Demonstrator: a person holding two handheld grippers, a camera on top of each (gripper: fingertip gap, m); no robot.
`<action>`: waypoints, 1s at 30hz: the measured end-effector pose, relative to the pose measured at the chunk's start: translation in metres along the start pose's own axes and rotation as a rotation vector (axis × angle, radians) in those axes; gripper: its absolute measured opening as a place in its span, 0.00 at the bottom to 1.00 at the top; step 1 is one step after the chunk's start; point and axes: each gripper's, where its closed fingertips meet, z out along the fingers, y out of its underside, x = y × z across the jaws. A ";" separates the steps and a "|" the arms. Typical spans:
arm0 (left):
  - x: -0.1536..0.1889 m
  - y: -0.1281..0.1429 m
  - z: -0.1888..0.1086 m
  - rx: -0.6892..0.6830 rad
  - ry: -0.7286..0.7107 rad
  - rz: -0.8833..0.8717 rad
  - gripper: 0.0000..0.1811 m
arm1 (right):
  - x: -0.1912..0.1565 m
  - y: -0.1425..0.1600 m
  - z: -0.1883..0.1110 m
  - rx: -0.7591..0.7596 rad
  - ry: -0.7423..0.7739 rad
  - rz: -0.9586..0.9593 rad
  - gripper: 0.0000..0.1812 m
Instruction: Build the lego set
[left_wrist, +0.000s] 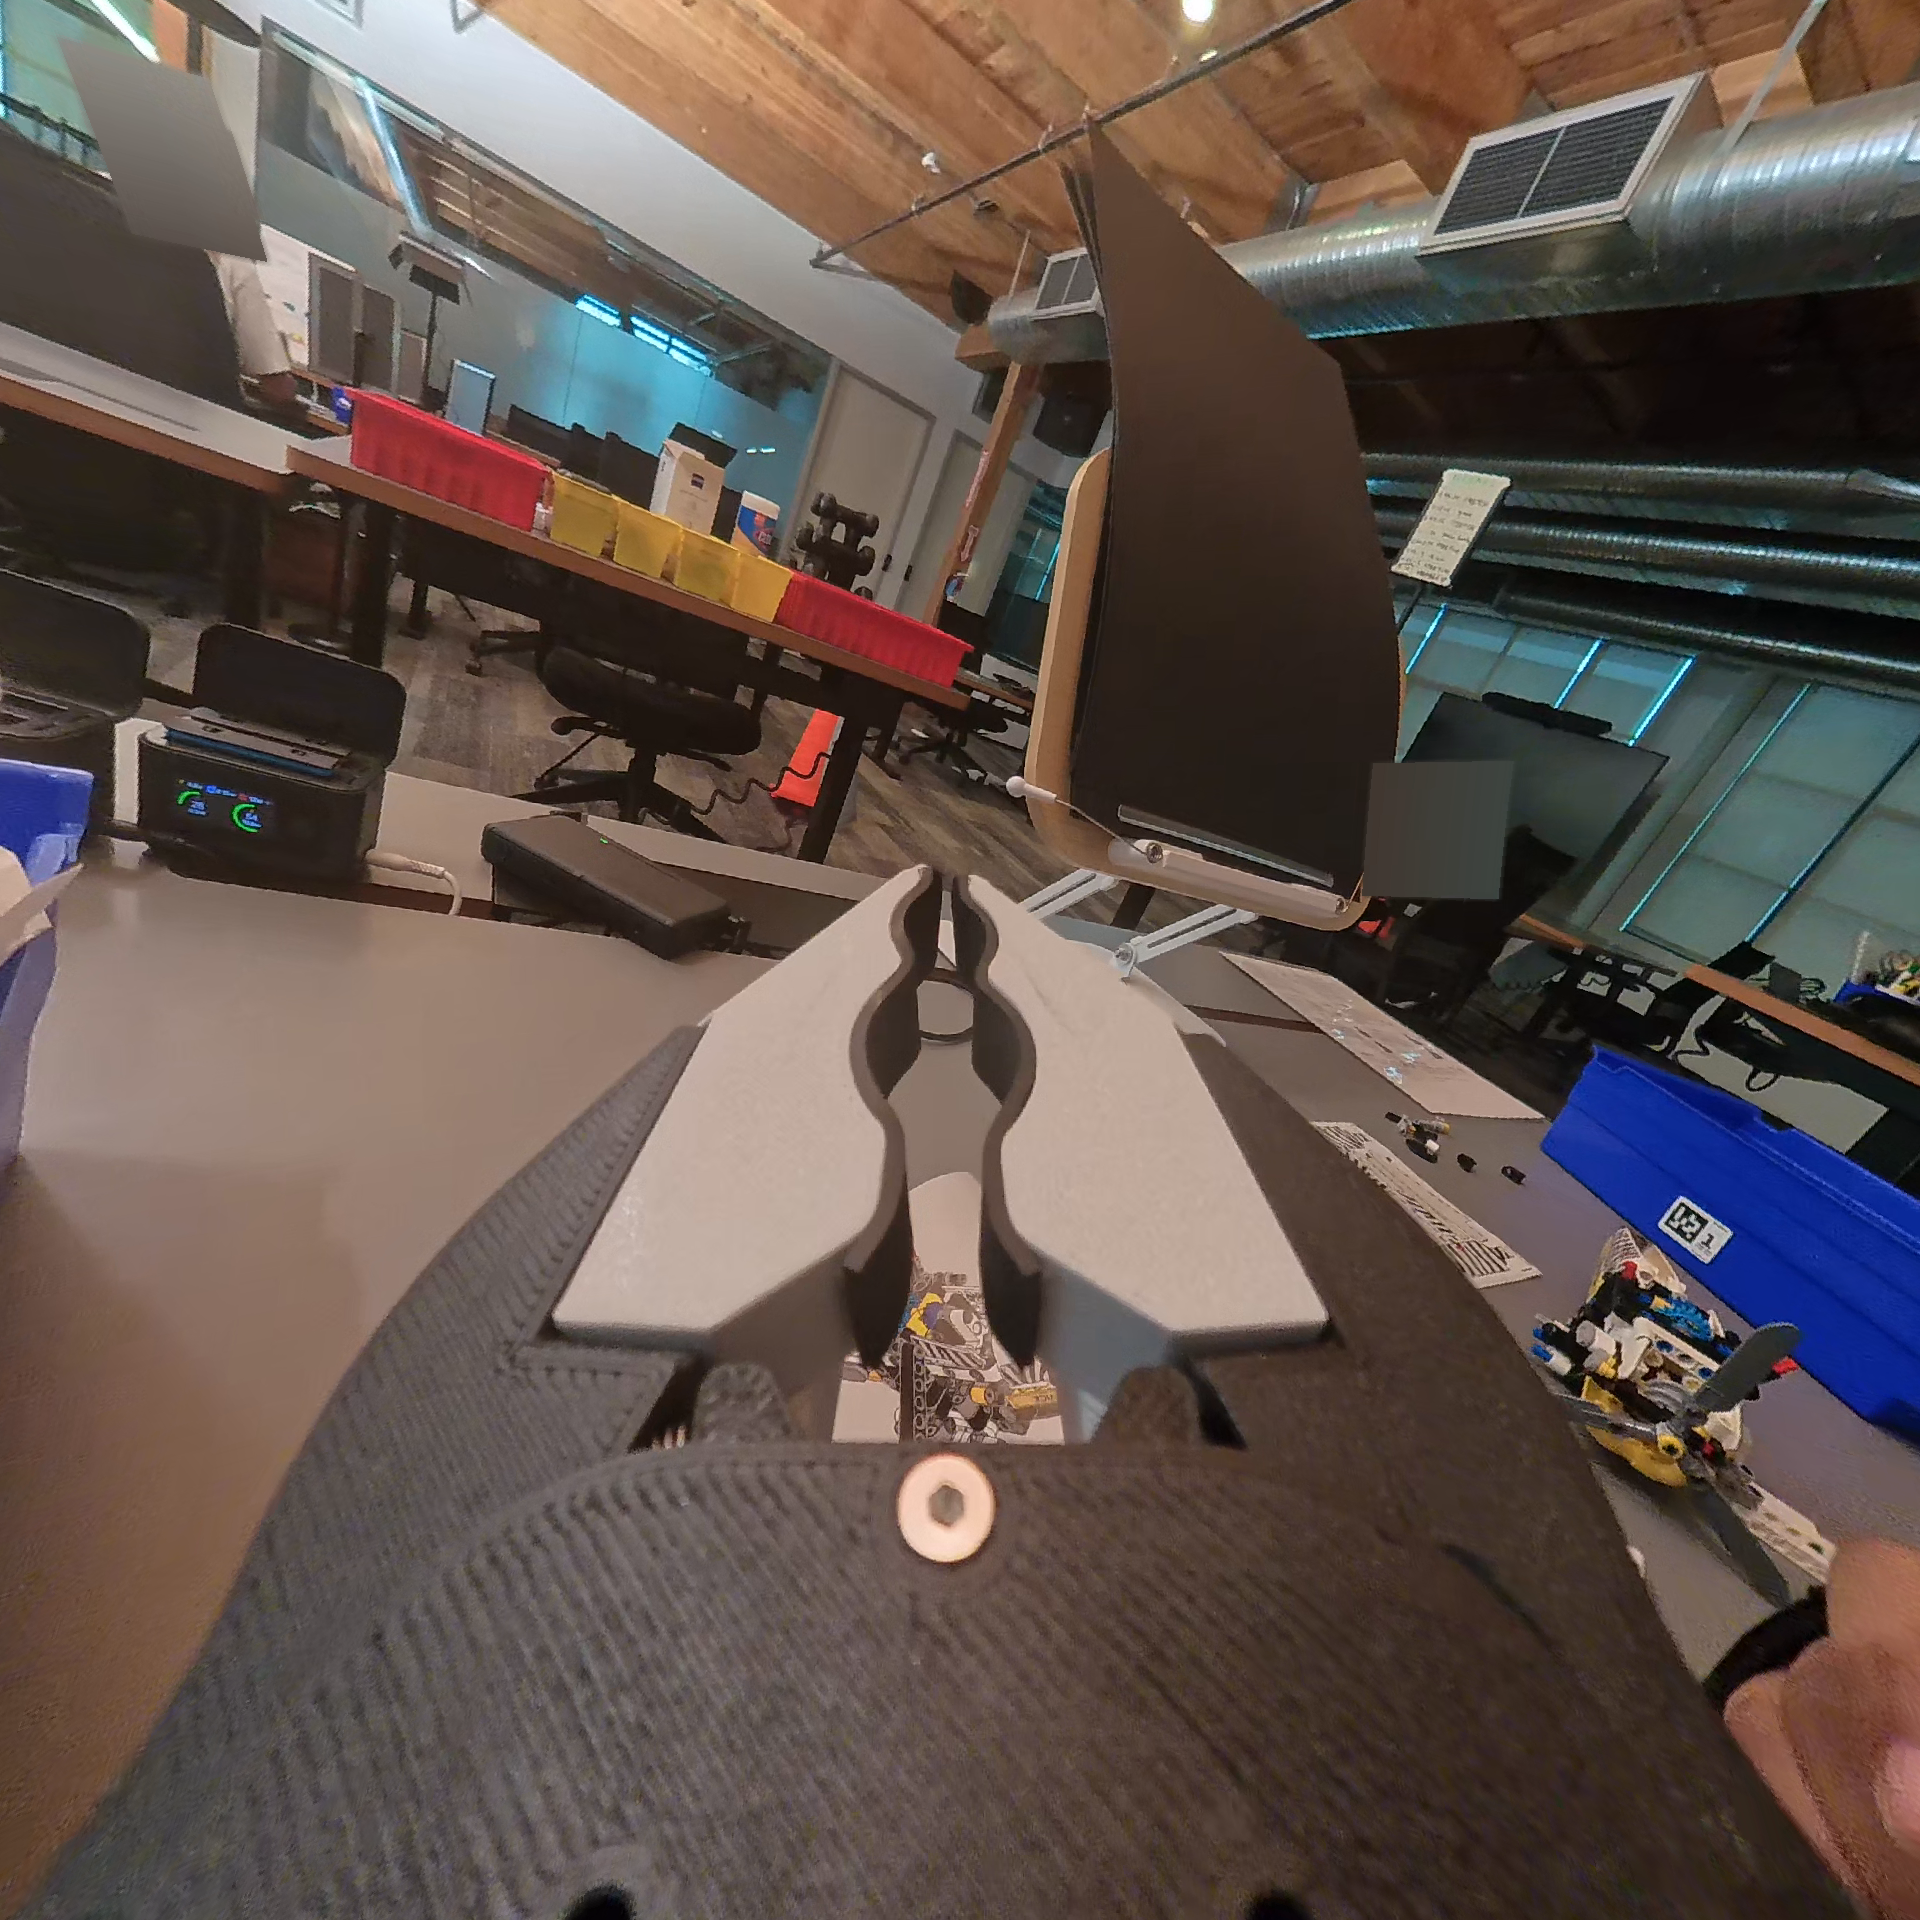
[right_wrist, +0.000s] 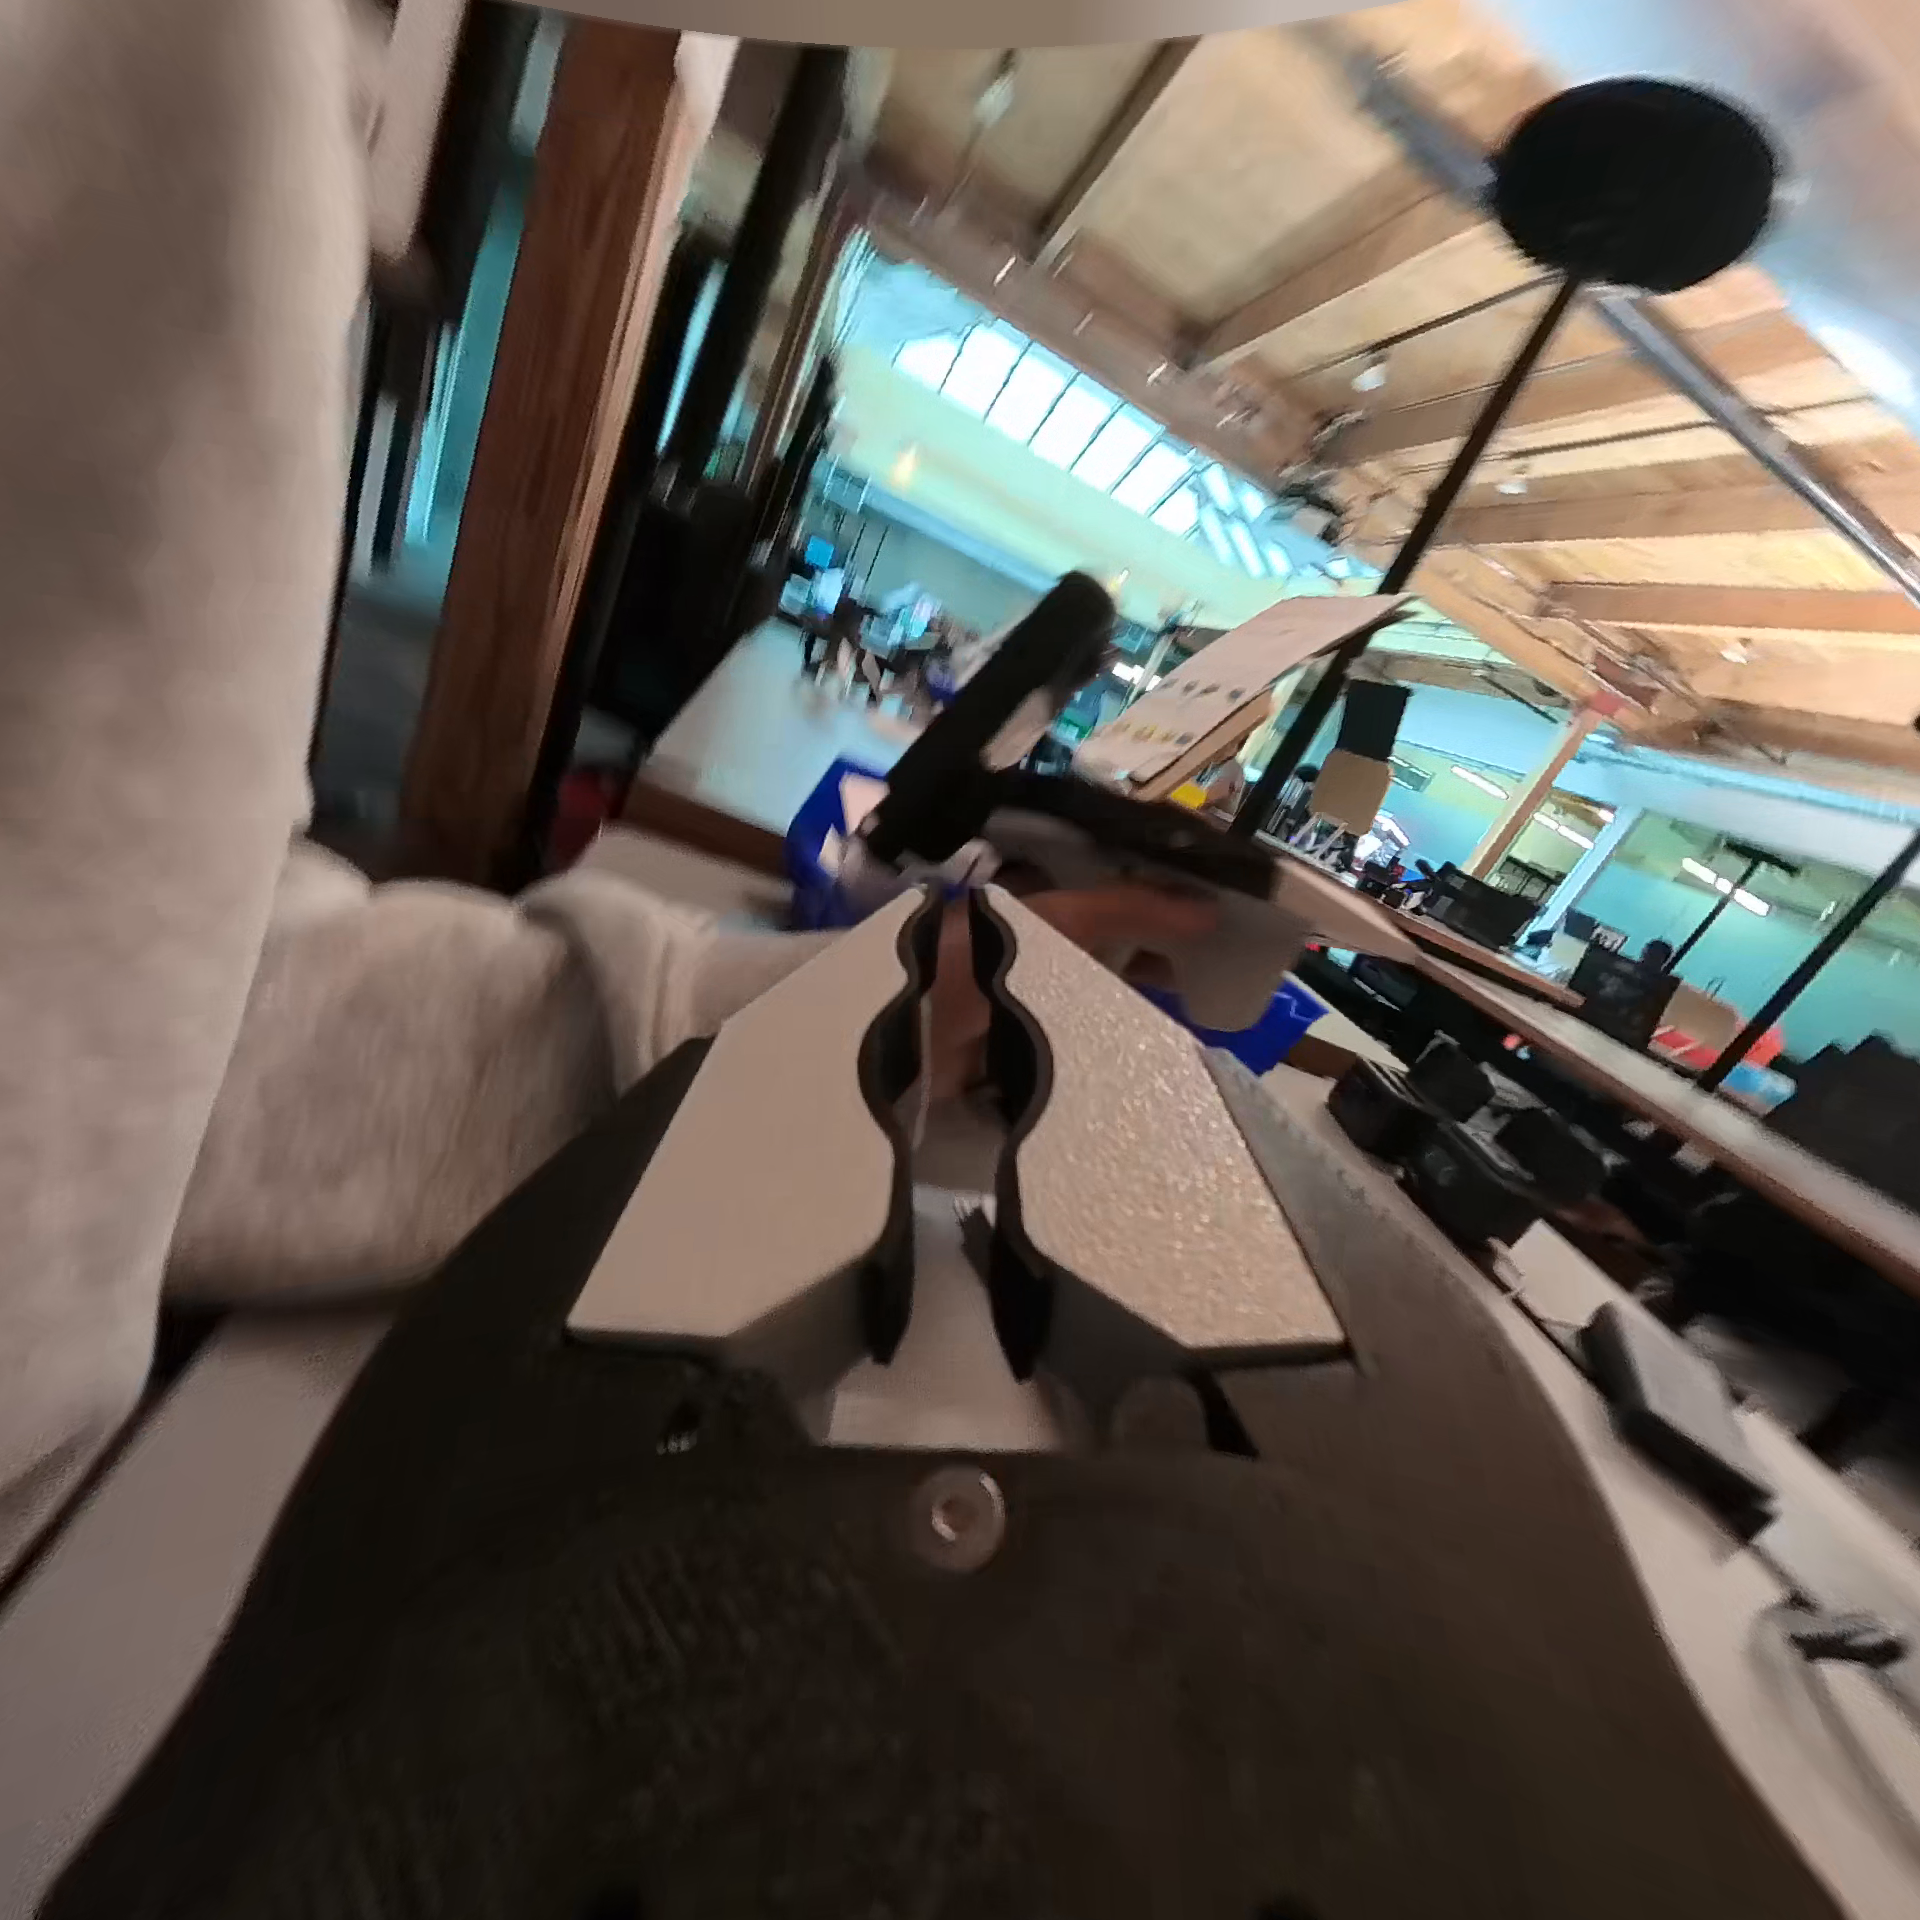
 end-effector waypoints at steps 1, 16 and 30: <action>0.000 0.000 0.000 -0.002 -0.001 0.001 0.00 | -0.006 0.003 0.002 -0.019 -0.015 -0.033 0.02; 0.000 0.002 0.001 -0.007 0.006 -0.016 0.01 | -0.006 0.012 0.002 -0.040 -0.014 -0.043 0.01; 0.000 0.003 0.002 -0.010 0.008 -0.021 0.01 | -0.005 0.011 0.002 -0.044 -0.010 -0.056 0.00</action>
